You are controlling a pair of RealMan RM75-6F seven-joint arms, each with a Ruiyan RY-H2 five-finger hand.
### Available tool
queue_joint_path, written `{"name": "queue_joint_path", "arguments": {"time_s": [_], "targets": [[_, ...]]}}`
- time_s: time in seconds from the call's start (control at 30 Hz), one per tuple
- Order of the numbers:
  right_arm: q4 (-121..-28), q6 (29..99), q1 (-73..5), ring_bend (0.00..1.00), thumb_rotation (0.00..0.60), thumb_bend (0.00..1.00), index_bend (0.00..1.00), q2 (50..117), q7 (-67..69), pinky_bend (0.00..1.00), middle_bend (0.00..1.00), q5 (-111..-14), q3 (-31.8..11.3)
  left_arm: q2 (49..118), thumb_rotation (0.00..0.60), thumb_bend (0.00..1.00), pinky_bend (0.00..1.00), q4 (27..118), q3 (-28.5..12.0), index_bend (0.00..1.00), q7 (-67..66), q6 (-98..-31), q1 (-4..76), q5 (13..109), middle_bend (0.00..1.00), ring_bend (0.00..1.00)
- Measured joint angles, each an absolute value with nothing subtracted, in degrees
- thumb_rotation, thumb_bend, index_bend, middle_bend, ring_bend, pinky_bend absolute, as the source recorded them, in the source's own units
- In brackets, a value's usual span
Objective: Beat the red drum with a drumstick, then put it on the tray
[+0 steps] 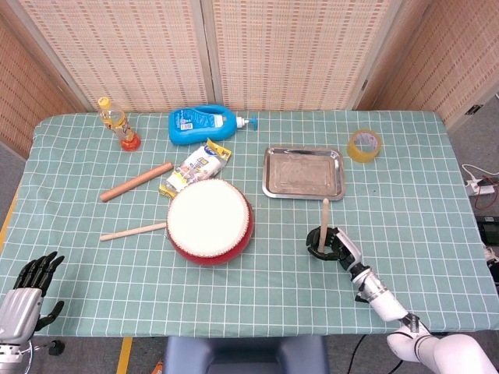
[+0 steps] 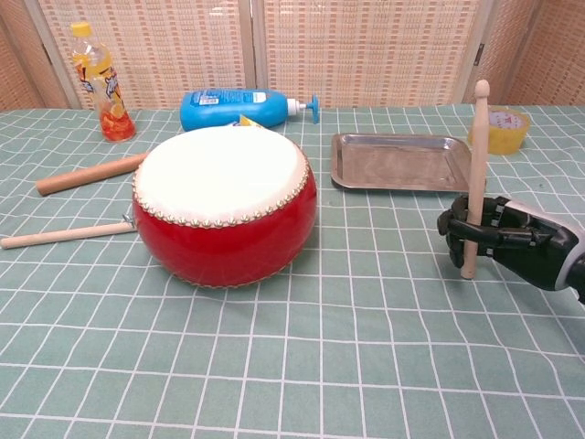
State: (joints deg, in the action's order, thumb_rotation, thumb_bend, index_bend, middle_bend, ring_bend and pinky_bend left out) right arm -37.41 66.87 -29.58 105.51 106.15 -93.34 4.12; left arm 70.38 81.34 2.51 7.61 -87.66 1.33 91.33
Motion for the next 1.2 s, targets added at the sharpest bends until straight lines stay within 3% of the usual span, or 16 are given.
{"name": "queue_joint_path", "arguments": {"time_s": [0.2,0.3,0.43,0.8,0.97,1.2], "targets": [[-38.28,66.14,-29.68,0.96,0.6,0.35,0.94,106.14,103.84,0.98,0.85,-92.08,3.04,70.5,0.6,0.28,0.0,81.09,2.56,0.08,7.71,-87.56,1.35,91.36,0.0,0.0],[-39.45,65.73,-29.86,1.0,0.6,0.38,1.0,106.31,101.67,1.0,0.93,-90.62,1.61,70.5,0.6,0.28,0.0,81.05,2.53,0.08,7.76,-87.62,1.32,91.34,0.0,0.0],[-41.3,65.38,-29.94,1.0,0.6,0.45,1.0,106.11,99.31,1.0,1.0,-89.28,0.07,70.54,0.6,0.28,0.0,81.0,2.58,0.08,7.74,-87.49,1.32,91.3,0.0,0.0],[-46.35,65.69,-28.97,1.0,0.6,0.71,1.0,104.52,92.84,1.0,1.0,-85.89,-3.68,70.53,0.6,0.28,0.0,80.93,2.63,0.08,7.84,-87.3,1.46,91.45,0.0,0.0],[-49.5,66.35,-29.36,1.0,0.6,0.77,1.0,102.36,88.87,1.0,1.0,-85.62,-5.06,70.3,0.6,0.28,0.0,81.11,2.68,0.08,7.9,-87.22,1.56,91.57,0.0,0.0],[-58.95,64.92,-31.84,1.0,0.6,0.79,1.0,95.81,70.92,1.0,1.0,-85.14,-7.35,70.18,0.6,0.28,0.0,81.31,2.64,0.08,8.17,-87.42,1.85,92.17,0.0,0.0]]}}
